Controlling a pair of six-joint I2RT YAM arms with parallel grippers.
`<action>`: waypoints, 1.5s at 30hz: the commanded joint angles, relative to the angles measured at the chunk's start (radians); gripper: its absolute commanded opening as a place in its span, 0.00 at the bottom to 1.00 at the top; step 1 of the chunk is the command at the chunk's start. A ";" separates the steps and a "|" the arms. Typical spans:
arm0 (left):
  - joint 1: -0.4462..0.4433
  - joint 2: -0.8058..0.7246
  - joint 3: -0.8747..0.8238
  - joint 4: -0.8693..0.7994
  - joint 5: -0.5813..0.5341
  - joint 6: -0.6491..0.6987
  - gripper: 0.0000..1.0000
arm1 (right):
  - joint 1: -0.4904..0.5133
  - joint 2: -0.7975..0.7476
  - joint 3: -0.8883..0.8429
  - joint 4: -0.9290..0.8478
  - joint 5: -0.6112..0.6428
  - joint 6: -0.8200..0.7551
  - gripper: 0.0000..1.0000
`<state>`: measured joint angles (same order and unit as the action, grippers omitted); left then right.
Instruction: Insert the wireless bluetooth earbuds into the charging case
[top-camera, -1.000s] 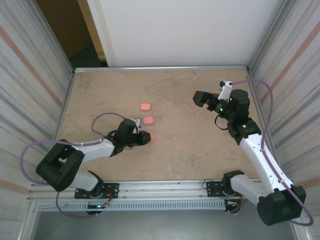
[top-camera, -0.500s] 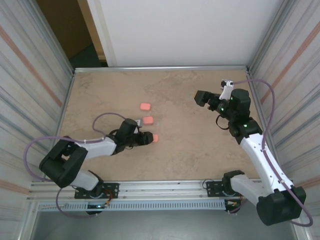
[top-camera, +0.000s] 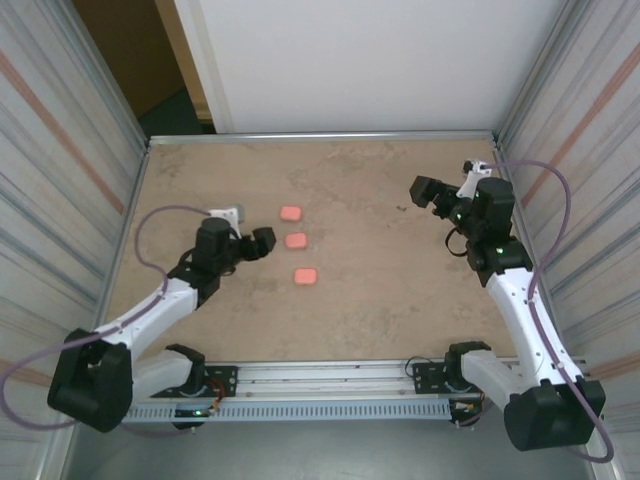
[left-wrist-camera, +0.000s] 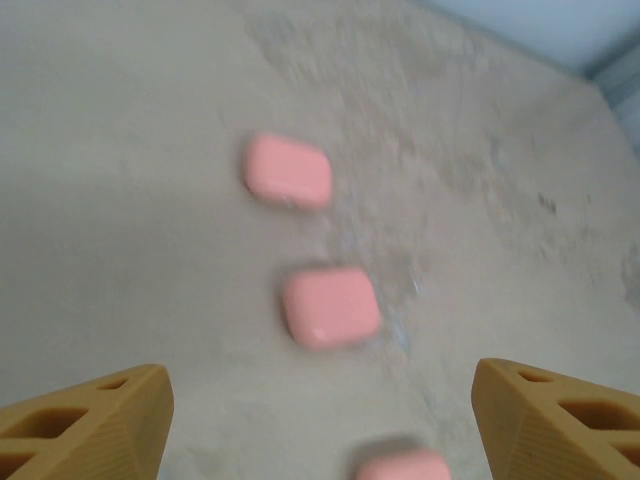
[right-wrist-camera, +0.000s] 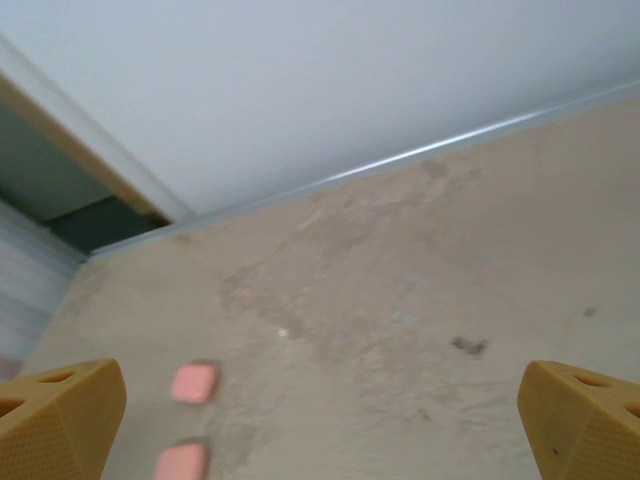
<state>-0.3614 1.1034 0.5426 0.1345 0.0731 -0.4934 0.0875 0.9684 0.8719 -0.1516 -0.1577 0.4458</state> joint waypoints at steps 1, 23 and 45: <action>0.093 -0.058 0.034 0.017 -0.052 0.102 0.80 | -0.034 -0.024 -0.060 -0.006 0.130 -0.049 1.00; 0.312 0.001 -0.080 0.309 -0.297 0.352 0.95 | -0.080 0.257 -0.543 0.764 0.309 -0.225 1.00; 0.315 0.102 -0.136 0.457 -0.301 0.451 0.96 | -0.188 0.465 -0.600 1.109 0.062 -0.325 1.00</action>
<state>-0.0517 1.2083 0.4221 0.5564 -0.2291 -0.0788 -0.0910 1.3987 0.2771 0.8509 -0.0444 0.1413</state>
